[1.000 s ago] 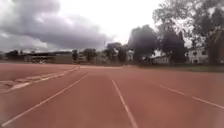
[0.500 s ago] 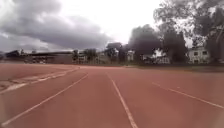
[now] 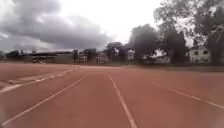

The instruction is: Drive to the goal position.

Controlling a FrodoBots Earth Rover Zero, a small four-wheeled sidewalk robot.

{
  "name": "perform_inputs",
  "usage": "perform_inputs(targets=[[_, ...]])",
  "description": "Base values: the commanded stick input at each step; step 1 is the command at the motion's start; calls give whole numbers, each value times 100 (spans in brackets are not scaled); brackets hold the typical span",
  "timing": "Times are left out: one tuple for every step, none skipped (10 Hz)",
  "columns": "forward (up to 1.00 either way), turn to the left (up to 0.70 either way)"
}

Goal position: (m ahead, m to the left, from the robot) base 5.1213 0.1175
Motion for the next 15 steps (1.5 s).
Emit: perform_inputs(targets=[[45,0],[45,0],[45,0],[45,0],[45,0],[45,0],[45,0],[45,0],[45,0],[45,0],[45,0],[45,0],[45,0],[45,0],[45,0]])
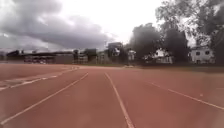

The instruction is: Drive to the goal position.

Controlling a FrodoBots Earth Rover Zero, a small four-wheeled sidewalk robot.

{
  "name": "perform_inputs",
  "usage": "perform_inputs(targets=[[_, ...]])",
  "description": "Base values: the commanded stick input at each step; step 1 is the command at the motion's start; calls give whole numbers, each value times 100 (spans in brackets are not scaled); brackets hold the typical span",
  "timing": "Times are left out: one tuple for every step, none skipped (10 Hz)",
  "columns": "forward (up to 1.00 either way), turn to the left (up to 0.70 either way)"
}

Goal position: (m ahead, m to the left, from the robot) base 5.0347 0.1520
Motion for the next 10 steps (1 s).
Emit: perform_inputs(targets=[[45,0],[45,0],[45,0],[45,0],[45,0],[45,0],[45,0],[45,0],[45,0],[45,0]])
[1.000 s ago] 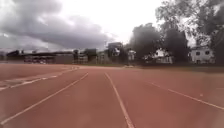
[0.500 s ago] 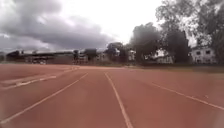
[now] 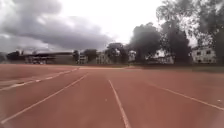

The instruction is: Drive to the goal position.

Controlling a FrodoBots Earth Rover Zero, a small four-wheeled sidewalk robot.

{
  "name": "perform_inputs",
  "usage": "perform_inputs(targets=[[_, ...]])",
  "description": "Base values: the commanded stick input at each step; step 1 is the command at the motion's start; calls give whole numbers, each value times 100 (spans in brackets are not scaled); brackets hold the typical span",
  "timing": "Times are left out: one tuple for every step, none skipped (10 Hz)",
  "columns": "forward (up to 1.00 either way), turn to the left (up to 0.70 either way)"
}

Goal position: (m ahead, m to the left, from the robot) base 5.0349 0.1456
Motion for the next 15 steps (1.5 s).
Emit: perform_inputs(targets=[[45,0],[45,0],[45,0],[45,0],[45,0],[45,0],[45,0],[45,0],[45,0],[45,0],[45,0],[45,0],[45,0],[45,0],[45,0]])
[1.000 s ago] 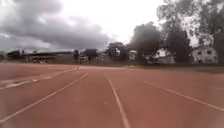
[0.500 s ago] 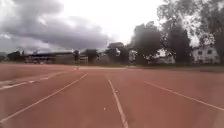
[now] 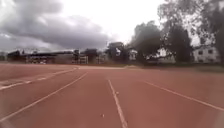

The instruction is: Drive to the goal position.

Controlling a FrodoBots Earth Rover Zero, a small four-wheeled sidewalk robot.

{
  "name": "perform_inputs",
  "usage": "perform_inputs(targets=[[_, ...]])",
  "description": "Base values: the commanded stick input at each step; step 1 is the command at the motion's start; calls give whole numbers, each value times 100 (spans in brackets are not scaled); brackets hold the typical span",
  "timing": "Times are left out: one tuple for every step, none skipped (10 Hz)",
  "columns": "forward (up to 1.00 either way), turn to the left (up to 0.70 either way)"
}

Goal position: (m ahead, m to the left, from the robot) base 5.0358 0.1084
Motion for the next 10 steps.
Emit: perform_inputs(targets=[[45,0],[45,0],[45,0],[45,0],[45,0],[45,0],[45,0],[45,0],[45,0],[45,0]])
